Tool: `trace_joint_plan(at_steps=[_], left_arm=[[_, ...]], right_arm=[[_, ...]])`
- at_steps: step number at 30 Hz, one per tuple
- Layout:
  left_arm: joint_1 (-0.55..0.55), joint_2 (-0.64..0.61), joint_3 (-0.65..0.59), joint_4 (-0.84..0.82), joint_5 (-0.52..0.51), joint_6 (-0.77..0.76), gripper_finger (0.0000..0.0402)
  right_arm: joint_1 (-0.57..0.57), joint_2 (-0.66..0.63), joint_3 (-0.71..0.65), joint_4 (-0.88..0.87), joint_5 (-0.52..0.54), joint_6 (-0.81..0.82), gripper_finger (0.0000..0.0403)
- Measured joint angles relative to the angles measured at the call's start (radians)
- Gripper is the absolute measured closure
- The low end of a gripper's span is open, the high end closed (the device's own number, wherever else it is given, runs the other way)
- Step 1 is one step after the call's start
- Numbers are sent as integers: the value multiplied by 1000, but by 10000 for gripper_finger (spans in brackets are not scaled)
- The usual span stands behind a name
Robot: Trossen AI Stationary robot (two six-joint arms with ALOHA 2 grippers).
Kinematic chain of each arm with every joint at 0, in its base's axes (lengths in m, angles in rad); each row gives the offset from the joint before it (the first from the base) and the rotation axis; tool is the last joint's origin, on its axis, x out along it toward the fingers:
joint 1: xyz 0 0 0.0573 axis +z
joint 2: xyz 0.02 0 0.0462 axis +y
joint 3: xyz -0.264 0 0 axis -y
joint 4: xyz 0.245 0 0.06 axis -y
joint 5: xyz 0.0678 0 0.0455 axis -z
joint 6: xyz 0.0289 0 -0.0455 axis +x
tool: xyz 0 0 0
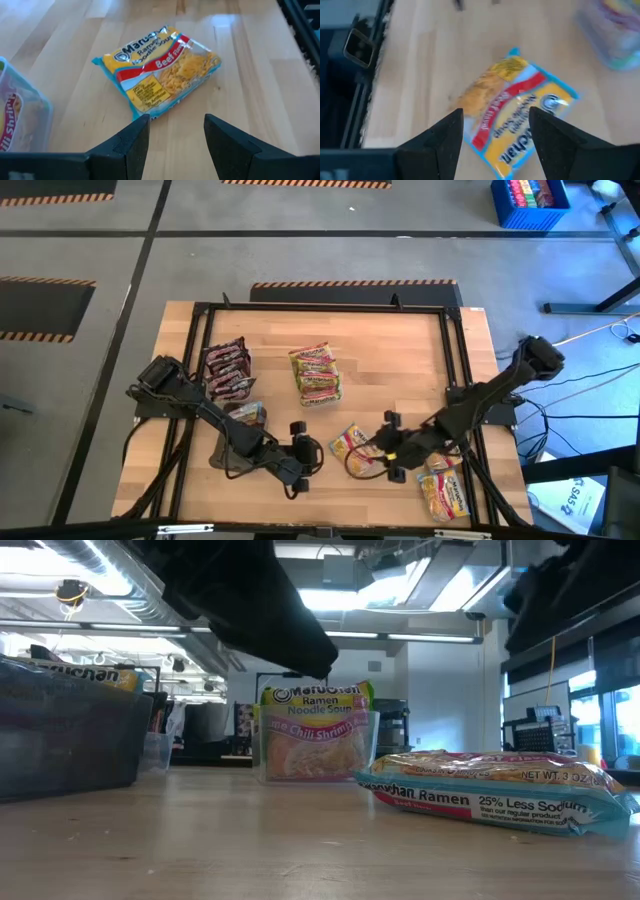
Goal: Sort Maruchan noodles
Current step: Put the blue noodle pack into the black bin
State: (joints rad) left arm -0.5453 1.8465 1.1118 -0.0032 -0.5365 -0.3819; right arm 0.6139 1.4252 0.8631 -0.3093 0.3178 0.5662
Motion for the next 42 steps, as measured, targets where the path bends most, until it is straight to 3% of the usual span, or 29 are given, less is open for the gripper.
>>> trace_joint_plan(at_steps=[8, 14, 19, 24, 28, 31, 38, 42], left_arm=[[0, 5, 0, 43, -15, 0, 219], [7, 84, 0, 192, -21, 49, 219], [29, 146, 0, 307, -19, 78, 219], [60, 163, 0, 317, 43, 52, 219], [71, 163, 0, 320, 80, 45, 219], [70, 163, 0, 322, 86, 45, 219], [78, 164, 0, 323, 87, 52, 219], [94, 201, 1, 352, 108, 51, 219]], right_arm=[[-12, -132, -278, 164, 30, 267, 194], [-97, -130, -436, 350, -49, 440, 194], [-140, -130, -469, 404, -59, 484, 194], [-145, -130, -468, 435, -100, 456, 194], [-144, -130, -468, 436, -73, 434, 192], [-146, -130, -468, 439, -85, 432, 170], [-189, -97, -468, 478, -133, 460, 72], [-204, -22, -467, 594, -213, 459, 52]])
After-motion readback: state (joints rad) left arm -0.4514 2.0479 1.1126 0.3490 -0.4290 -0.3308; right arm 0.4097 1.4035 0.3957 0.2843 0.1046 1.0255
